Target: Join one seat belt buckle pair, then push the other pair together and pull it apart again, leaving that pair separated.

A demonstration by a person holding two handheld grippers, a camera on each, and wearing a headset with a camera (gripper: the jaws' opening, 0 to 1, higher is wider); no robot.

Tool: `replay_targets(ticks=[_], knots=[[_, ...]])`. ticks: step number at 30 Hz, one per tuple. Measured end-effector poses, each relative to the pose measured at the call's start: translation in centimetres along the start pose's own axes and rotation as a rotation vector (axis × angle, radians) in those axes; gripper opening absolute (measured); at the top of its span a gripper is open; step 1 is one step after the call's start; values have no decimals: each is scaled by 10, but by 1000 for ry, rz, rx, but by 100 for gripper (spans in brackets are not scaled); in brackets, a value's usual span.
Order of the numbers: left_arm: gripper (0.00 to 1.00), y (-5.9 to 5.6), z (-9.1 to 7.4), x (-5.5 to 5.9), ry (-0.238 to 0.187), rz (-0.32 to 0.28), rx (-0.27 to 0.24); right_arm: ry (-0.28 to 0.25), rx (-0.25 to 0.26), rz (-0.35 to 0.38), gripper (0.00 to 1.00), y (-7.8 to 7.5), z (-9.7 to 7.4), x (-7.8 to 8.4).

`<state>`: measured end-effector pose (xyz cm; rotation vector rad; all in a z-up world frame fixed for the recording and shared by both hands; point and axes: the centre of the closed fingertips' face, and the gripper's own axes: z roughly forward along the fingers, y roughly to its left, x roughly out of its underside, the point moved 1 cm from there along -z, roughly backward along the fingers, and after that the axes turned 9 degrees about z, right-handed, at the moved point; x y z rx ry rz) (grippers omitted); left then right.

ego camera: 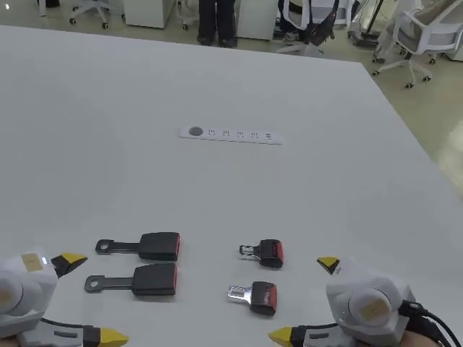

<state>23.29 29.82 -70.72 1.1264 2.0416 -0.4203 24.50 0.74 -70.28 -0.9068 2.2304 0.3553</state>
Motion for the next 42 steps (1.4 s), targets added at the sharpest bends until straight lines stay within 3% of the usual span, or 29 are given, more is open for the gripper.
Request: replay_targets(ticks=[16, 21, 28, 31, 42], knots=[[92, 6, -4, 4, 8, -8, -26, -5, 8, 6, 90, -1, -5, -4], [92, 6, -7, 3, 7, -17, -33, -8, 10, 8, 92, -2, -5, -4], [92, 15, -15, 7, 8, -33, -63, -38, 29, 28, 99, -7, -7, -9], [93, 18, -20, 14, 14, -38, -73, -43, 31, 32, 99, -7, -8, -9], [93, 19, -22, 15, 12, -56, -81, -37, 28, 31, 99, -6, -7, -6]])
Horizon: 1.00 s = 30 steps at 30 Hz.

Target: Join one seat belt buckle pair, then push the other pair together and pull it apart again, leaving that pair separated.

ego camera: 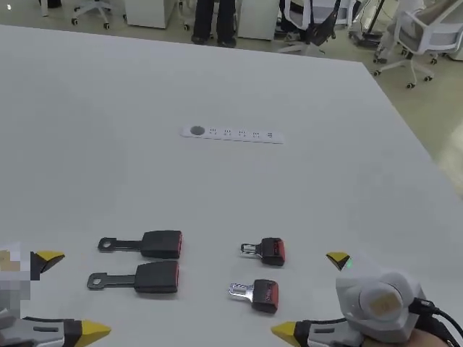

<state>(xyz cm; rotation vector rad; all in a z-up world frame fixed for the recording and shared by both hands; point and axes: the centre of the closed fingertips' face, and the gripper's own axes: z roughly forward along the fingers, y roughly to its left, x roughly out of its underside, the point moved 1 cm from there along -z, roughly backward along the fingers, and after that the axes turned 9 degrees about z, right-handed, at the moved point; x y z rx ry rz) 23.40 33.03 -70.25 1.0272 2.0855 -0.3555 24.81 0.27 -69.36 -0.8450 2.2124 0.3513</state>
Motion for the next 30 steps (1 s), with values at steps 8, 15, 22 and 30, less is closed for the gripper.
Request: replay_targets(ticks=[8, 15, 22, 30], knots=[[90, 10, -2, 4, 5, 2, -2, 5, -2, -2, 95, -1, -1, -2], [87, 5, -2, 3, 22, 4, 11, 12, -9, -7, 92, -1, 2, -3], [80, 3, 1, 4, 38, 13, 30, 45, -16, -28, 82, -1, 3, 1], [78, 1, 9, 5, 57, 25, 49, 60, -29, -50, 77, 2, 4, 2]])
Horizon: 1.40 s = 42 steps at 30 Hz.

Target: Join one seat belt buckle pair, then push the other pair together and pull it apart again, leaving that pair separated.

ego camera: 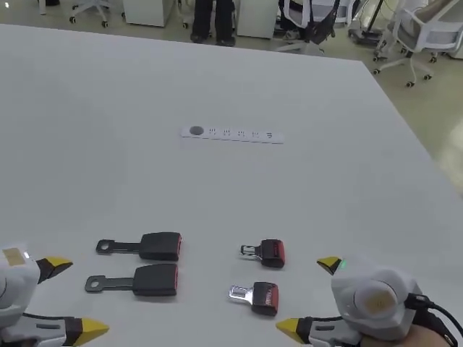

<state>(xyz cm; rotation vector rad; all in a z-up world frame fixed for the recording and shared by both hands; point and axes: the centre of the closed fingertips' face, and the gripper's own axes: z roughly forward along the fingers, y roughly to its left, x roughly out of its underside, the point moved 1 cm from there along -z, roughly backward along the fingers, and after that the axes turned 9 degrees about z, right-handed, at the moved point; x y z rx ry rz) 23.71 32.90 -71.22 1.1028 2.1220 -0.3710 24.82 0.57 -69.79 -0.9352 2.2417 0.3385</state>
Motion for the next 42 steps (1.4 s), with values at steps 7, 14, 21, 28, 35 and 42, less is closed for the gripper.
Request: replay_targets(ticks=[7, 14, 21, 28, 35, 42], knots=[[73, -5, 8, -10, -9, 60, 27, 16, -26, -41, 71, 6, 5, 2], [70, -4, 15, -10, 24, 88, 44, 33, -49, -61, 67, 7, 10, 7], [67, -6, 28, -11, 39, 121, 85, 38, -84, -70, 65, 8, 16, 5], [67, -8, 45, -11, 72, 169, 118, 67, -115, -143, 57, 15, 24, 3], [63, -4, 53, -18, 68, 204, 134, 76, -131, -168, 57, 15, 31, -1], [58, -4, 65, -30, 69, 241, 167, 106, -159, -179, 50, 15, 42, 3]])
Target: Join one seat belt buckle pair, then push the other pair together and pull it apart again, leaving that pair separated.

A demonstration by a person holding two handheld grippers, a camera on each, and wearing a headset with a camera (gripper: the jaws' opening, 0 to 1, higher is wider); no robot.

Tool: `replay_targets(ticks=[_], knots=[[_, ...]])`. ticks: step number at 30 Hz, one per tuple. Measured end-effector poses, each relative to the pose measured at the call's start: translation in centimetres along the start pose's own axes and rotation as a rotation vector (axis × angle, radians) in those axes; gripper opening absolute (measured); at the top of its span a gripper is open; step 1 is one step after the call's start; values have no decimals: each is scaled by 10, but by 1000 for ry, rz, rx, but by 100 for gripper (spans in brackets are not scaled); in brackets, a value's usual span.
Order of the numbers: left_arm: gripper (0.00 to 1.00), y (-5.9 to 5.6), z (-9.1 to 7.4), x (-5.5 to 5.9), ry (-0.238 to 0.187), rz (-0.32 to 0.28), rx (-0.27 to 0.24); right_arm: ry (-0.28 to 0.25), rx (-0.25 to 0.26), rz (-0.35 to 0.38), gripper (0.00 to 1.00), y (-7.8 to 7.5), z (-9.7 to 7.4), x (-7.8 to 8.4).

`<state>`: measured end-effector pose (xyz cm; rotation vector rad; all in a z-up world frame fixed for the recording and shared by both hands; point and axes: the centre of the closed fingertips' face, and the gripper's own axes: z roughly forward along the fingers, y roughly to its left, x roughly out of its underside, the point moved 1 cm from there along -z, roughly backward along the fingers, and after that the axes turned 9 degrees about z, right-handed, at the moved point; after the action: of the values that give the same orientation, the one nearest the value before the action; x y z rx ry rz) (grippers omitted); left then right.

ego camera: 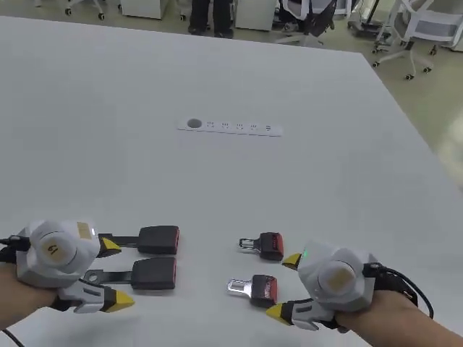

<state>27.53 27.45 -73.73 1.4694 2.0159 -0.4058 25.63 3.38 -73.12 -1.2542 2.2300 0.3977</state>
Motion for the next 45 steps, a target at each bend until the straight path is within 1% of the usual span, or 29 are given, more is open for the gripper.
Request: replay_targets(ticks=[1, 3, 5, 7, 8, 9, 10, 13, 16, 19, 21, 24, 28, 30, 32, 34, 36, 41, 45], knots=[[58, 0, 1, -1, -1, 4, 2, 10, -15, -3, 49, 2, 2, 1], [57, 3, 5, -2, 2, 11, 9, 20, -23, -9, 48, 3, 4, 2], [54, 1, 10, -4, 12, 30, 37, 28, -31, -18, 47, 2, 10, 2], [52, 0, 13, -4, 16, 45, 47, 37, -41, -19, 46, 1, 13, 3], [51, -1, 14, -4, 27, 64, 62, 44, -52, -18, 46, 1, 14, 3], [46, -2, 16, -3, 32, 71, 69, 50, -65, -9, 46, 2, 15, 3], [43, -1, 16, -4, 30, 80, 71, 58, -89, -1, 45, 3, 17, 4], [43, 1, 20, -7, 28, 82, 70, 69, -93, -26, 40, -1, 20, 3], [43, -1, 24, -10, 34, 89, 88, 93, -100, -53, 40, -4, 22, 4], [43, -3, 27, -13, 45, 111, 100, 113, -112, -86, 39, -4, 26, 8], [43, -3, 29, -14, 49, 112, 107, 122, -116, -93, 38, -3, 23, 8], [40, -3, 30, -17, 52, 113, 109, 131, -123, -95, 36, -4, 26, 10], [40, -5, 34, -16, 60, 127, 134, 144, -133, -97, 36, -3, 27, 12], [39, -6, 36, -15, 70, 149, 151, 151, -140, -104, 36, -3, 29, 13], [38, -6, 38, -13, 80, 160, 161, 160, -148, -120, 35, -1, 29, 14], [37, -7, 39, -13, 86, 177, 162, 171, -152, -133, 33, -1, 30, 15], [36, -5, 39, -12, 89, 182, 163, 176, -155, -149, 33, -2, 31, 16], [35, -6, 38, -12, 101, 211, 171, 186, -161, -178, 33, -4, 32, 16], [35, -6, 38, -11, 113, 235, 175, 190, -164, -182, 33, -6, 32, 15]])
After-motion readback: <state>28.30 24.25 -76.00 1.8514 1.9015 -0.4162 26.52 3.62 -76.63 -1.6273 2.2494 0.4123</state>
